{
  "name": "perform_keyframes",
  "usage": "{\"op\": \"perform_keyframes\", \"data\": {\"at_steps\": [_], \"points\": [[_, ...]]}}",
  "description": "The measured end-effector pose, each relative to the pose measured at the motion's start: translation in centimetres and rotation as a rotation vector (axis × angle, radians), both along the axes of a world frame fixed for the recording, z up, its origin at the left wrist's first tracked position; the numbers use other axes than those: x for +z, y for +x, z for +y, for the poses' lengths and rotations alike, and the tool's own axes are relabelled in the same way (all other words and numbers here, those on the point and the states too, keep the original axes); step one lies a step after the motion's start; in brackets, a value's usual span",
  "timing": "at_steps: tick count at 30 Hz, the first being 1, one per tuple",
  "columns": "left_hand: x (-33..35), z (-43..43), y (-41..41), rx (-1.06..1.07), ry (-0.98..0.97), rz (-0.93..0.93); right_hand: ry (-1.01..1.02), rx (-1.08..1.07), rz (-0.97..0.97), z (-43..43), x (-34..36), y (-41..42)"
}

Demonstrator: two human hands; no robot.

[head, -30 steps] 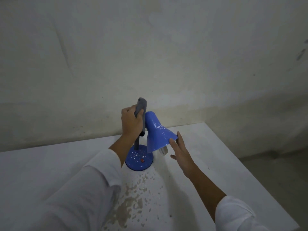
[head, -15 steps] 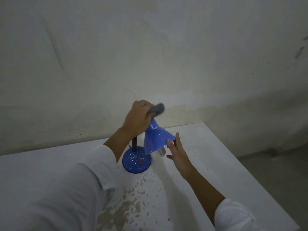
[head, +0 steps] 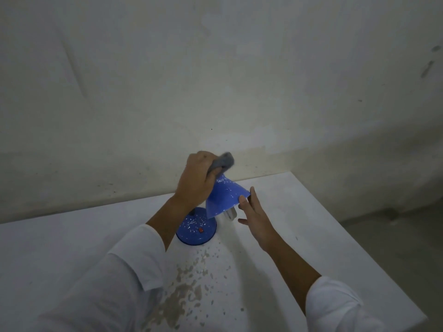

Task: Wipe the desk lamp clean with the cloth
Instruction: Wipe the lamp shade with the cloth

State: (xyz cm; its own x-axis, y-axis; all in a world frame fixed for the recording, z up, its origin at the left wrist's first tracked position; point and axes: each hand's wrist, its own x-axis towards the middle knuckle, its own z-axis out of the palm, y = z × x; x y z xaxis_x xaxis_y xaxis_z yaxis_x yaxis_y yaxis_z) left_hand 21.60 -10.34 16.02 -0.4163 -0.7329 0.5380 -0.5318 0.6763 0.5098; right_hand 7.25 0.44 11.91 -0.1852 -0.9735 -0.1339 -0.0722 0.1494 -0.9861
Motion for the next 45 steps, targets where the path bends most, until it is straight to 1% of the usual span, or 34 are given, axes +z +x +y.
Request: {"op": "perform_keyframes", "data": {"at_steps": [2,4,6,8,10,11,12,14,15,18,20,21,24,25,26,28,30,32,34,36,38,40,43,45], "points": [[0.2,-0.4,0.6,0.151,-0.011,0.094,-0.002,0.007,0.004,0.1,0.1,0.1],[-0.2,0.0,1.1,0.229,-0.029,0.114,0.002,0.012,0.01,0.2,0.1,0.2],[-0.9,1.2,1.0,0.219,-0.036,0.107,0.005,0.015,0.014,0.1,0.0,0.1],[-1.2,2.8,0.5,0.129,-0.022,0.114,0.004,0.011,-0.001,0.1,0.0,0.0],[-1.4,4.2,0.2,-0.047,0.038,0.106,0.007,-0.003,-0.033,0.2,-0.2,-0.1],[-1.6,4.5,0.2,-0.111,0.085,0.11,0.01,-0.01,-0.045,0.2,-0.2,-0.2],[-1.7,4.5,0.3,-0.131,0.164,0.132,0.014,-0.014,-0.046,0.2,-0.4,-0.2],[-1.8,4.5,0.8,-0.081,0.298,0.234,0.014,-0.01,-0.032,0.2,-0.4,-0.2],[-1.8,4.3,1.0,-0.029,0.301,0.289,0.012,-0.006,-0.028,0.2,-0.4,-0.1],[-0.7,4.1,1.1,0.101,0.165,0.391,0.009,0.001,-0.022,0.2,-0.3,0.0],[-0.3,4.2,0.8,0.099,0.068,0.38,0.01,0.0,-0.014,0.1,-0.4,-0.1],[-0.6,4.1,0.8,0.075,0.039,0.341,0.011,-0.002,-0.017,0.1,-0.4,-0.1],[-2.7,3.9,0.6,0.023,0.018,0.138,0.005,-0.009,-0.043,0.0,-0.3,0.0],[-3.4,4.2,0.4,0.004,0.023,0.097,0.004,-0.012,-0.053,0.0,-0.3,0.0],[-3.7,4.7,0.2,-0.023,0.045,0.097,0.005,-0.017,-0.063,0.0,-0.2,0.1],[-3.4,6.3,-0.2,-0.051,0.145,0.167,0.005,-0.023,-0.073,0.1,-0.3,0.0],[-2.4,7.6,-0.5,-0.041,0.301,0.245,-0.002,-0.03,-0.06,0.2,-0.5,0.0],[-2.1,7.9,-0.5,0.006,0.407,0.331,-0.009,-0.039,-0.042,0.3,-0.5,0.0],[-2.0,7.4,-0.4,0.108,0.375,0.452,-0.019,-0.048,-0.029,0.1,-0.7,0.1],[-2.1,6.6,-0.1,0.217,0.271,0.466,-0.017,-0.053,-0.022,0.1,-0.8,0.1],[-1.2,6.4,0.0,0.261,0.201,0.443,-0.016,-0.053,-0.023,0.0,-0.8,0.1],[-1.3,6.6,-0.1,0.213,0.14,0.379,-0.008,-0.056,-0.034,0.0,-0.7,0.1],[-2.3,7.7,-0.3,0.109,0.112,0.269,-0.009,-0.051,-0.057,-0.2,-0.6,0.2],[-2.4,8.8,-0.5,0.057,0.157,0.262,-0.014,-0.042,-0.072,-0.1,-0.5,0.2]]}}
